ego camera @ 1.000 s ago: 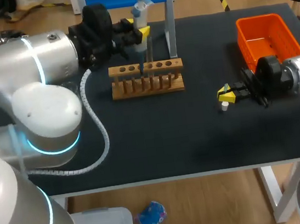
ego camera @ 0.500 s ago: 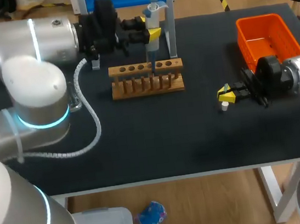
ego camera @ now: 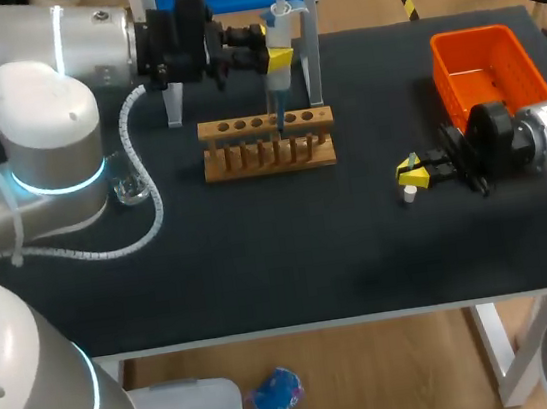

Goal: Invert the test tube, pick up the pipette, mount the tip to pipette, aspirate from beaker and dispense into the tube, eject the tip, return the pipette, and cap with the stopper.

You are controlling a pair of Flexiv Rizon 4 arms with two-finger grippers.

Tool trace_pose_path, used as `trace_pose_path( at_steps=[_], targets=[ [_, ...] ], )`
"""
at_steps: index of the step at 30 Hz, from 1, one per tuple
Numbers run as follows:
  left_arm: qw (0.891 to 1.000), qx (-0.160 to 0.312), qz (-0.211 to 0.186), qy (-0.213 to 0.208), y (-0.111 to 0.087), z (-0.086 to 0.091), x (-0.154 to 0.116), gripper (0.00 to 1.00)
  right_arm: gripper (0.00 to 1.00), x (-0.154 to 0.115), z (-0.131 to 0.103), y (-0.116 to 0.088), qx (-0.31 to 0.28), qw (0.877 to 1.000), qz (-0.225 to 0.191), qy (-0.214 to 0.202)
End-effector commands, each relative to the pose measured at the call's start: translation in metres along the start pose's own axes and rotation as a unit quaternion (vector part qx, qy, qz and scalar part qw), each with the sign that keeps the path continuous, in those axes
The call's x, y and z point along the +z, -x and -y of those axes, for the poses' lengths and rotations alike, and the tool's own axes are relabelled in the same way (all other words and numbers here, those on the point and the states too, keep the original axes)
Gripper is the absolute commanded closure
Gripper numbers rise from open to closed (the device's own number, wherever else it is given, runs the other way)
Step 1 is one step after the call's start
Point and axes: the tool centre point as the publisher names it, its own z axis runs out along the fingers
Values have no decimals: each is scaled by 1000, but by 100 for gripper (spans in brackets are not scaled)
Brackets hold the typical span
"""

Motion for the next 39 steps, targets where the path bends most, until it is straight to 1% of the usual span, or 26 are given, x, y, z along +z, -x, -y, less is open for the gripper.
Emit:
trace_pose_path(
  at_steps=[1, 6, 13, 17, 24, 38, 39],
  targets=[
    [999, -2, 9, -42, -1, -8, 7, 100, 100, -1, 0, 0, 0, 1000, -1, 0],
    [999, -8, 7, -44, -9, -6, 16, 100, 100, -1, 0, 0, 0, 1000, -1, 0],
    [1000, -8, -5, -28, -19, 12, 18, 100, 100, -1, 0, 0, 0, 1000, -1, 0],
    [1000, -15, -13, -14, -22, 17, 20, 100, 100, -1, 0, 0, 0, 1000, -1, 0],
    [999, -22, -20, -14, -23, 20, 23, 100, 100, -1, 0, 0, 0, 1000, -1, 0],
    [1000, -13, -22, -18, -24, 22, 24, 100, 100, -1, 0, 0, 0, 1000, -1, 0],
    [1000, -13, -22, -18, -24, 22, 24, 100, 100, 1, 2, 2, -3, 1000, 6, -11]
  ],
)
